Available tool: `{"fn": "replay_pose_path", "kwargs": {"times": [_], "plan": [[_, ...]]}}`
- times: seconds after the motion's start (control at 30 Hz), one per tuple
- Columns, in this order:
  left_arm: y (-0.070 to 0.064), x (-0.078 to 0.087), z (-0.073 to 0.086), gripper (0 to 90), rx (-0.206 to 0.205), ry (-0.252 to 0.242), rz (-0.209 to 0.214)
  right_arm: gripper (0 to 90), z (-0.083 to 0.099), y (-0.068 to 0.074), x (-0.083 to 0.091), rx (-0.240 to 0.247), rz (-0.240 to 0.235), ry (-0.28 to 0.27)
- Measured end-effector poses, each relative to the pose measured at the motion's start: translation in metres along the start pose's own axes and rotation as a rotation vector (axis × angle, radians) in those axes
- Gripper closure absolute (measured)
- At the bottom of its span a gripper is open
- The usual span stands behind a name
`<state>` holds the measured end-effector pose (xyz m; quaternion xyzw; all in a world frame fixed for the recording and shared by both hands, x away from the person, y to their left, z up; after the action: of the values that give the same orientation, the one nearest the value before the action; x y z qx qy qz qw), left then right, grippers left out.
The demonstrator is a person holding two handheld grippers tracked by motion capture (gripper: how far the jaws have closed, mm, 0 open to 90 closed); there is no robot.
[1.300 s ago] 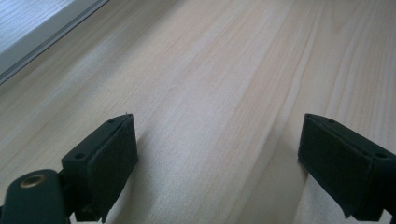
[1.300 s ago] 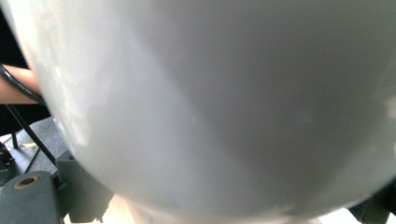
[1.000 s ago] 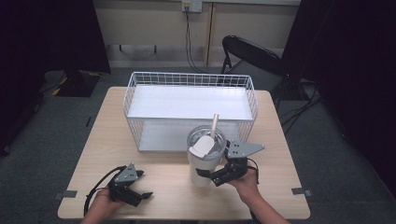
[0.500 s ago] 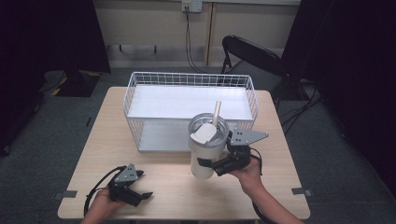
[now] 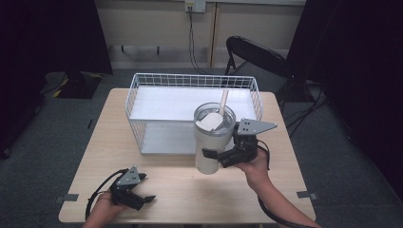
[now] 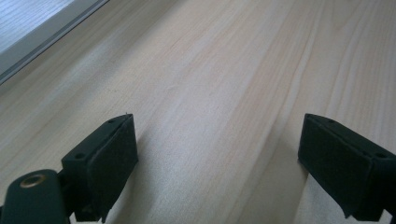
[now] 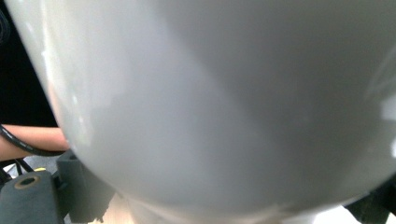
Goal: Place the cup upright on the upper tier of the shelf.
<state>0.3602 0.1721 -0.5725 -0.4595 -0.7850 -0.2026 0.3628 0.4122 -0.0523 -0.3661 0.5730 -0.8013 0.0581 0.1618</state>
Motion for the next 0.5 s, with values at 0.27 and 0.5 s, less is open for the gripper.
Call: {"fn": "replay_pose_path", "kwargs": {"times": [0.27, 0.5], "plan": [[0.0, 0.0, 0.0, 11.3, 0.0, 0.0, 0.0, 9.0, -0.012, -0.006, 0.002, -0.02, 0.005, 0.004], [0.0, 0.0, 0.0, 11.3, 0.0, 0.0, 0.0, 9.0, -0.022, -0.008, -0.001, -0.017, 0.003, 0.013]]}}
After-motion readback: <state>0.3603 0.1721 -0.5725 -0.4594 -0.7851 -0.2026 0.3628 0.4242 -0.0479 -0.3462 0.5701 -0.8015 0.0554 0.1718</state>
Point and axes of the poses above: each handheld gripper's, and its own axes: x roughly backward along the jaws, z roughly out of its underside, y roughly to its left, the point moved 10 cm from there along -x, roughly forward along the jaws, and after that the axes turned 7 degrees about y, right-handed, at the moved point
